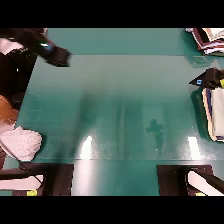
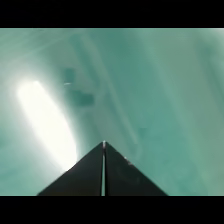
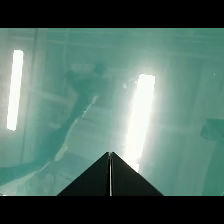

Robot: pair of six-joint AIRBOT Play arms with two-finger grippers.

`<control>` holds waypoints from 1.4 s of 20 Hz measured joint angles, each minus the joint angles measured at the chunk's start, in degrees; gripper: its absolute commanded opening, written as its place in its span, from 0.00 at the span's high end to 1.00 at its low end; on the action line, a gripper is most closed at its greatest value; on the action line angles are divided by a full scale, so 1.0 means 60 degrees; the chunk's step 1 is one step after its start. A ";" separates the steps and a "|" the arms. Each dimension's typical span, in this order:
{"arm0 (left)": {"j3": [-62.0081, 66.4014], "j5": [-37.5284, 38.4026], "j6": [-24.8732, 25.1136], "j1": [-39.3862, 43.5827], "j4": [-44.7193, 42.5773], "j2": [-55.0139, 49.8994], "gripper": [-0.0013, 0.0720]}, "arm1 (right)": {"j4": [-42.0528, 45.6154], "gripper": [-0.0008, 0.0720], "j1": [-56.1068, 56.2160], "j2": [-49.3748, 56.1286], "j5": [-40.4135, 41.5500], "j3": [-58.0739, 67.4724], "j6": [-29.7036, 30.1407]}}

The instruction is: Fold the shirts.

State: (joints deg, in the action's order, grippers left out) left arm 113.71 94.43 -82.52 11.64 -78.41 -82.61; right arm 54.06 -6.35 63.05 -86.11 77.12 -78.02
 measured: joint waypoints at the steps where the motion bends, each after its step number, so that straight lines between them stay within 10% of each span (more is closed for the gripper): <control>1: -0.0040 0.0335 -0.0047 -0.0393 -0.0237 0.0361 0.95 | 0.0000 0.97 0.0000 0.0000 0.0000 0.0000 0.0011; 9: -0.3803 0.1242 -0.0499 -0.3217 -0.1967 0.3799 0.89 | 0.0015 0.97 0.0000 0.0000 0.0069 0.0000 0.0382; 11: -0.5555 0.1035 -0.0776 -0.3810 -0.2284 0.4568 0.03 | 0.0015 0.97 0.0000 0.0000 0.0084 0.0000 0.0466; 17: -0.9970 -0.0164 -0.1588 -0.4634 -0.2943 0.5457 0.00 | 0.0015 0.97 0.0000 0.0000 0.0102 -0.0011 0.0648; 23: -1.2455 -0.1486 -0.2113 -0.4768 -0.3129 0.5592 0.07 | 0.0015 0.97 0.0000 0.0000 0.0106 -0.0011 0.0685; 25: -1.2779 -0.1559 -0.2200 -0.4783 -0.3140 0.5606 0.85 | 0.0011 0.97 0.0000 0.0000 0.0106 -0.0011 0.0688; 28: -1.2877 -0.1443 -0.2233 -0.4787 -0.3096 0.5610 0.95 | 0.0011 0.97 0.0000 0.0000 0.0117 -0.0011 0.0696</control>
State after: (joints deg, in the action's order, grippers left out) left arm 36.45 85.78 -95.92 -17.08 -96.99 -48.95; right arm 54.13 -6.35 63.05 -85.41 77.06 -73.84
